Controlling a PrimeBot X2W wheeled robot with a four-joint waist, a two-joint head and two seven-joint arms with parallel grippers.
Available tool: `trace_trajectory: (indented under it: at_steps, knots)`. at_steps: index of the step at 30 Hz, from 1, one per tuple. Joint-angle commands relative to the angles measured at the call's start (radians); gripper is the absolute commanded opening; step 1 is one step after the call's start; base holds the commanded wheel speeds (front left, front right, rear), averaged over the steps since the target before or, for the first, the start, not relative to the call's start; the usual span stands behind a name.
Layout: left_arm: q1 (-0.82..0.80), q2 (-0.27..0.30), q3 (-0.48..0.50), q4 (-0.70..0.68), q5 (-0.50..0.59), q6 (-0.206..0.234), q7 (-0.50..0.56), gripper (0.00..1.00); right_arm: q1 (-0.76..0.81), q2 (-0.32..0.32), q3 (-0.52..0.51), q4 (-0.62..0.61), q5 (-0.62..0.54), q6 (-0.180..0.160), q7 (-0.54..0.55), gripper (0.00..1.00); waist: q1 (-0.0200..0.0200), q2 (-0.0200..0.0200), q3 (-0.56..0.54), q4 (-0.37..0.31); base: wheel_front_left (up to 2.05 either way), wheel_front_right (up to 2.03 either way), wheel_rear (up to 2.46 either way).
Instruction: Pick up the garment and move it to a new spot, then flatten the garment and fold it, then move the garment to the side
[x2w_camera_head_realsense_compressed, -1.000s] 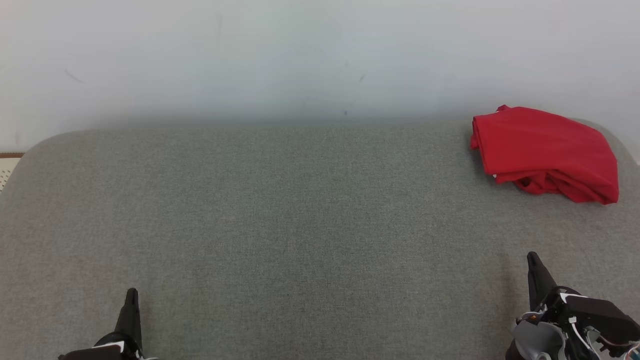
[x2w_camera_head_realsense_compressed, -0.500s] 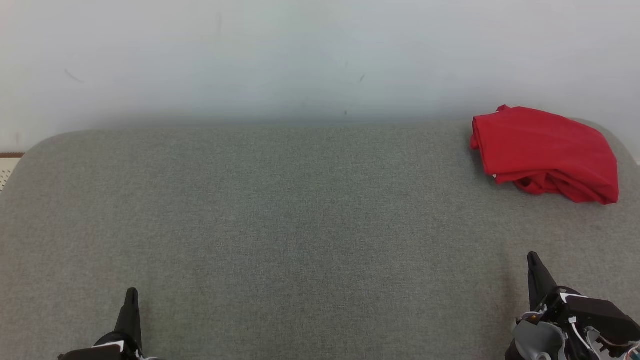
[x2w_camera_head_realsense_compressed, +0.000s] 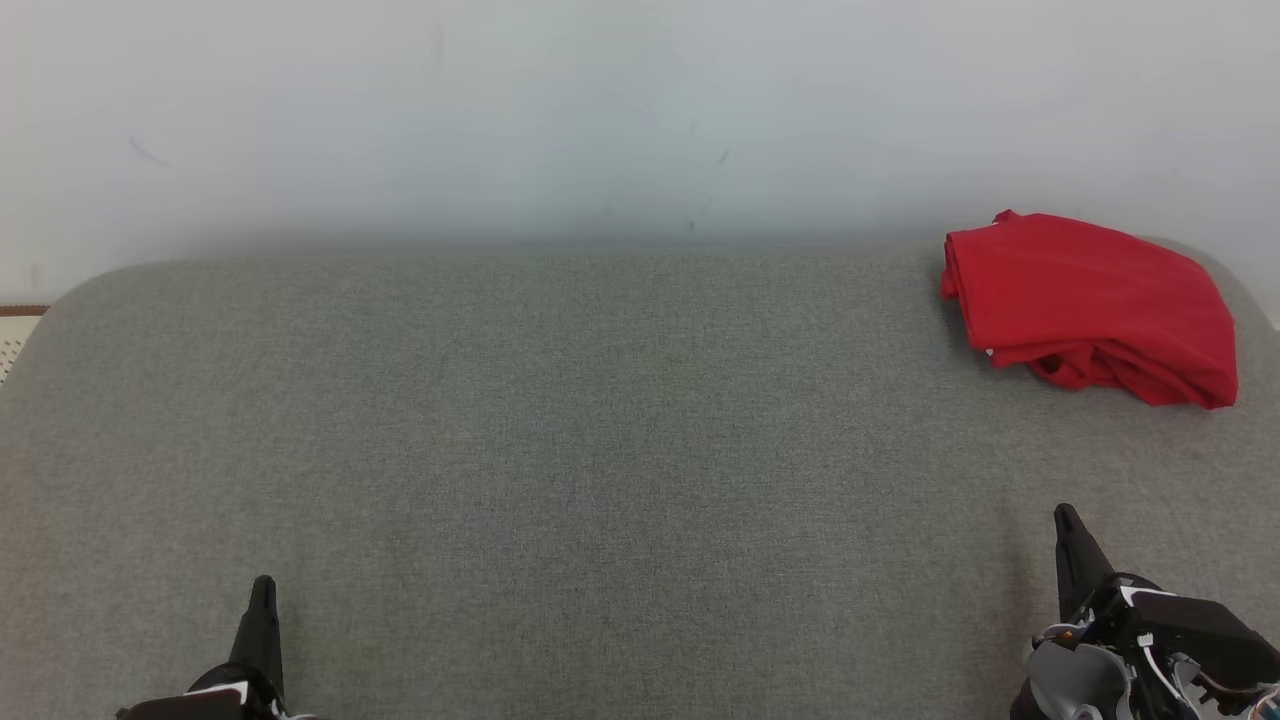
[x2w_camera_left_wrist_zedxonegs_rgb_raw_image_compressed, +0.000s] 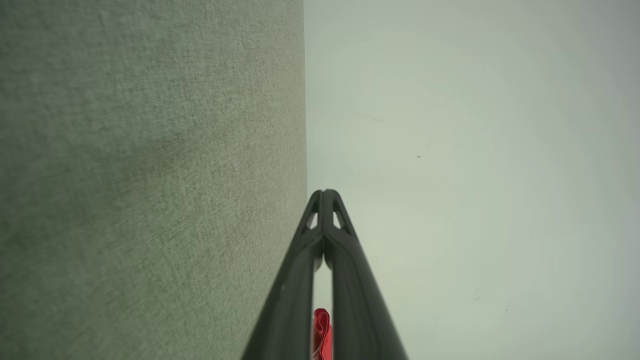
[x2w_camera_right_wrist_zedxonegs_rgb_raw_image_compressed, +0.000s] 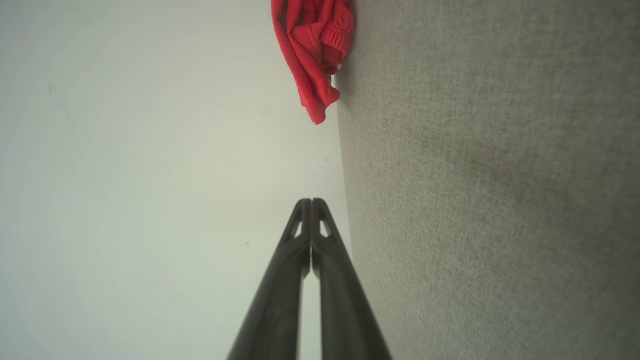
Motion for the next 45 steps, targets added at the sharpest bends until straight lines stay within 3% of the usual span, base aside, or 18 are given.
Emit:
trace_trajectory:
  at_steps: [1,45]
  knots:
    - [-0.009,0.004,-0.001,0.003,-0.011,-0.003,0.002,0.0,-0.008,0.003,-0.001,0.001,-0.006,0.0,0.002,0.0,0.0,0.0,0.0,0.0,0.0,0.0,0.0]
    - [-0.008,0.004,-0.002,0.003,-0.011,-0.003,0.002,0.0,-0.008,0.006,-0.005,0.001,-0.011,0.0,0.006,0.0,0.0,0.0,0.0,0.0,0.0,0.0,0.0]
